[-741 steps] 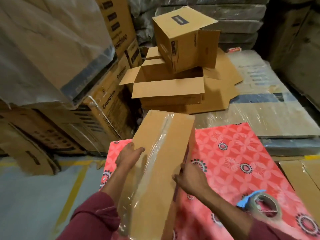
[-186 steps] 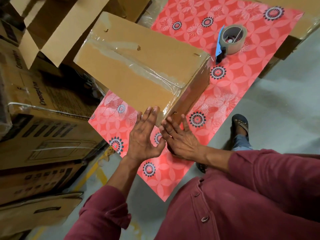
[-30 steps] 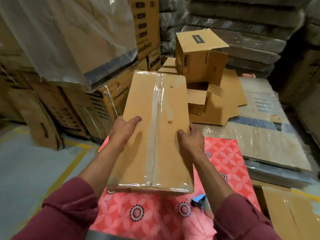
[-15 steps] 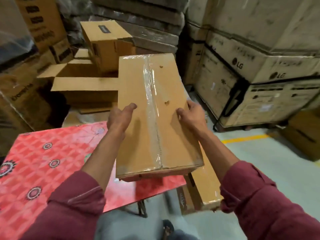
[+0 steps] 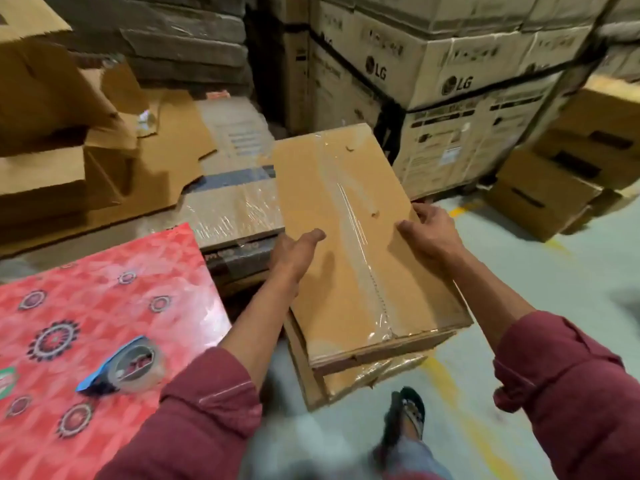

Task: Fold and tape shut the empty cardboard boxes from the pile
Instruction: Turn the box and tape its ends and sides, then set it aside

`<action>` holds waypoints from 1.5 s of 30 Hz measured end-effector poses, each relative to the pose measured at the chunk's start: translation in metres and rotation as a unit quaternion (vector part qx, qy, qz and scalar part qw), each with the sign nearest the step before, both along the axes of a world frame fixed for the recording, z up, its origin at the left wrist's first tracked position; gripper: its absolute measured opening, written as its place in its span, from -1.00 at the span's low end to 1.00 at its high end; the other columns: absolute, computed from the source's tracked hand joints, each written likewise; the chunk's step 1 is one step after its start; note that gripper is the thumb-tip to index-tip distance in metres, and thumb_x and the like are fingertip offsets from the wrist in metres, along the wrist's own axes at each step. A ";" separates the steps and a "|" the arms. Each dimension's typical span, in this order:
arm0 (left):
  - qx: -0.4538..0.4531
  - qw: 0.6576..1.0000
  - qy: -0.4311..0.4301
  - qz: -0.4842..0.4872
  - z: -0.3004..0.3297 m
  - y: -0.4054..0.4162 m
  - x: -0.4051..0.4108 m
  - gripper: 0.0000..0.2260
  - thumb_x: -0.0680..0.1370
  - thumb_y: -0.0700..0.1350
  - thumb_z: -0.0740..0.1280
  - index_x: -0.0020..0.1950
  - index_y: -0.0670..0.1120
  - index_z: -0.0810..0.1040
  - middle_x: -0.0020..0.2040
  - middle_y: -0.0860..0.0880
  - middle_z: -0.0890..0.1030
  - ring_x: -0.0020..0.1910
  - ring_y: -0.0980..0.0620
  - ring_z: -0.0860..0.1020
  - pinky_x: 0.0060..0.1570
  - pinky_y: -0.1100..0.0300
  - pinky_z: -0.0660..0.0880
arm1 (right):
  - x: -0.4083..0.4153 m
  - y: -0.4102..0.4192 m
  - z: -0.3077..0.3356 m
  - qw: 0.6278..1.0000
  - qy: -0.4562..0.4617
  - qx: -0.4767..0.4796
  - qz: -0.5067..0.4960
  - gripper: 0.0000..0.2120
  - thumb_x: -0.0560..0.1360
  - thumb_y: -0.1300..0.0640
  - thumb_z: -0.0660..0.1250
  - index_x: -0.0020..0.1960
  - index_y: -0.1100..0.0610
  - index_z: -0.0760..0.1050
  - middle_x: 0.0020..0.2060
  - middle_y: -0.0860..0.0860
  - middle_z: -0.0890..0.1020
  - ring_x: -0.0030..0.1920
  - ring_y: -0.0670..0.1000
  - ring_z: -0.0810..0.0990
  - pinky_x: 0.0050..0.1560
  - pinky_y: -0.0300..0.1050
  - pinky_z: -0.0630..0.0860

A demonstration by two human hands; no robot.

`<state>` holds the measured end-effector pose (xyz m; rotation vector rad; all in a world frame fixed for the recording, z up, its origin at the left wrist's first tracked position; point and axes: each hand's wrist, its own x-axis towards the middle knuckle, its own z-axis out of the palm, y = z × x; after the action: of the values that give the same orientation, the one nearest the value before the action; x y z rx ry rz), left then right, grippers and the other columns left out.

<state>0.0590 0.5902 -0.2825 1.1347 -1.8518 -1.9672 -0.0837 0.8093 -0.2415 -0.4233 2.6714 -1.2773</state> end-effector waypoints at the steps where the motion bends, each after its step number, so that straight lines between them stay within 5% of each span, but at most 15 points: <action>1: 0.016 1.000 -0.015 -0.006 -0.018 0.020 -0.032 -0.18 0.21 0.31 0.50 0.39 -0.04 0.49 0.33 0.01 0.59 0.26 -0.06 0.58 0.25 -0.10 0.53 | -0.036 0.020 -0.016 1.000 -0.007 0.008 0.009 -0.78 0.49 0.05 0.42 0.13 -0.05 0.66 -0.11 -0.09 0.72 -0.16 -0.10 0.68 -0.11 -0.20 0.58; 4: 0.079 0.994 -0.079 -0.008 -0.074 0.077 -0.131 -0.28 0.40 0.22 0.50 0.47 -0.05 0.41 0.37 0.01 0.52 0.31 -0.09 0.50 0.09 0.01 0.42 | -0.150 0.074 -0.075 0.997 -0.046 0.035 0.044 -0.77 0.46 -0.04 0.42 0.11 -0.11 0.66 -0.13 -0.10 0.75 -0.09 0.00 0.72 -0.01 0.06 0.66; 9: 0.173 0.970 -0.166 0.039 -0.187 0.153 -0.266 -0.55 0.50 0.11 0.49 0.23 -0.11 0.46 0.19 -0.05 0.54 0.18 -0.10 0.50 0.11 0.04 0.44 | -0.289 0.142 -0.213 0.978 -0.184 0.098 0.003 -0.86 0.48 0.02 0.42 0.02 -0.15 0.61 -0.23 -0.13 0.64 -0.34 -0.11 0.58 -0.36 -0.22 0.49; 13: 0.198 0.944 -0.252 0.078 -0.299 0.185 -0.312 -0.62 0.52 0.10 0.47 0.18 -0.04 0.43 0.01 0.01 0.55 0.00 -0.03 0.53 0.12 0.04 0.50 | -0.333 0.163 -0.332 0.957 -0.276 0.080 -0.046 -0.74 0.46 0.18 0.40 -0.02 -0.19 0.64 -0.12 -0.20 0.70 -0.14 -0.04 0.65 -0.09 -0.14 0.57; 16: 0.211 0.930 -0.281 0.107 -0.375 0.194 -0.332 -0.68 0.52 0.08 0.47 0.12 -0.05 0.47 0.11 -0.06 0.58 0.13 -0.11 0.54 0.27 -0.05 0.52 | -0.353 0.166 -0.402 0.948 -0.303 0.081 -0.041 -0.62 0.44 0.22 0.41 -0.01 -0.29 0.67 -0.06 -0.16 0.74 -0.17 -0.02 0.67 -0.25 -0.19 0.57; 18: 0.200 0.926 -0.296 0.123 -0.417 0.194 -0.341 -0.53 0.50 0.09 0.47 0.33 -0.08 0.49 0.22 -0.08 0.57 0.21 -0.14 0.53 0.33 -0.10 0.50 | -0.365 0.167 -0.451 0.947 -0.313 0.075 -0.025 -0.58 0.43 0.21 0.43 0.16 -0.22 0.67 -0.01 -0.16 0.74 -0.13 -0.05 0.68 -0.18 -0.20 0.61; 21: 0.182 0.924 -0.306 0.136 -0.471 0.187 -0.354 -0.30 0.41 0.15 0.47 0.48 -0.13 0.48 0.34 -0.09 0.57 0.24 -0.15 0.54 0.34 -0.12 0.50 | -0.376 0.162 -0.515 0.948 -0.311 0.069 0.002 -0.52 0.45 0.20 0.47 0.32 -0.14 0.61 0.08 -0.20 0.72 0.07 -0.08 0.70 0.18 -0.12 0.60; 26: 0.154 0.924 -0.317 0.149 -0.529 0.187 -0.365 -0.19 0.49 0.12 0.47 0.63 -0.12 0.23 0.48 -0.07 0.45 0.38 -0.12 0.46 0.43 0.00 0.40 | -0.373 0.152 -0.596 0.941 -0.334 0.045 0.009 -0.47 0.47 0.32 0.39 0.36 -0.09 0.60 0.08 -0.26 0.70 0.09 -0.21 0.68 0.29 -0.11 0.58; 31: 0.116 0.921 -0.347 0.132 -0.559 0.201 -0.367 0.06 0.45 0.16 0.45 0.71 -0.08 -0.17 0.68 -0.09 0.10 0.59 -0.15 0.22 0.56 -0.08 0.23 | -0.373 0.158 -0.621 0.934 -0.357 0.028 0.006 -0.40 0.48 0.40 0.39 0.44 -0.03 0.54 0.21 -0.19 0.68 0.19 -0.18 0.66 0.34 -0.13 0.55; 35: 0.061 0.920 -0.374 0.100 -0.557 0.208 -0.364 0.06 0.48 0.11 0.46 0.70 -0.12 -0.22 0.71 -0.11 0.00 0.65 -0.14 0.11 0.61 -0.02 0.14 | -0.371 0.160 -0.617 0.935 -0.336 0.104 0.050 -0.33 0.46 0.13 0.41 0.54 -0.15 0.37 0.32 -0.17 0.62 0.29 -0.03 0.61 0.38 0.02 0.53; 37: 0.033 0.925 -0.371 0.070 -0.546 0.207 -0.358 0.00 0.52 0.08 0.45 0.71 -0.12 -0.14 0.71 -0.12 0.04 0.66 -0.12 0.11 0.60 0.02 0.16 | -0.364 0.159 -0.607 0.931 -0.326 0.149 0.064 -0.21 0.44 0.01 0.41 0.61 -0.13 0.21 0.41 -0.07 0.55 0.35 0.10 0.56 0.40 0.11 0.51; 40: 0.009 0.935 -0.351 0.041 -0.514 0.199 -0.342 -0.15 0.53 0.05 0.44 0.70 -0.10 0.08 0.62 -0.09 0.29 0.57 -0.10 0.31 0.52 0.08 0.30 | -0.343 0.154 -0.576 0.934 -0.293 0.187 0.080 -0.18 0.49 0.11 0.40 0.67 0.03 0.11 0.51 0.08 0.43 0.46 0.18 0.45 0.46 0.13 0.43; 45: 0.049 0.944 -0.325 0.025 -0.447 0.177 -0.277 -0.53 0.54 0.04 0.46 0.44 0.02 0.54 0.33 0.04 0.57 0.29 -0.01 0.54 0.39 0.03 0.47 | -0.290 0.148 -0.504 0.934 -0.223 0.242 0.141 -0.45 0.47 0.12 0.39 0.46 0.11 0.48 0.38 0.17 0.55 0.33 0.25 0.53 0.34 0.11 0.51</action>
<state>-0.2180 0.7675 -0.7300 2.0304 -1.9747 -1.7986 -0.3733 0.9574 -0.7452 -0.3697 2.3116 -0.5226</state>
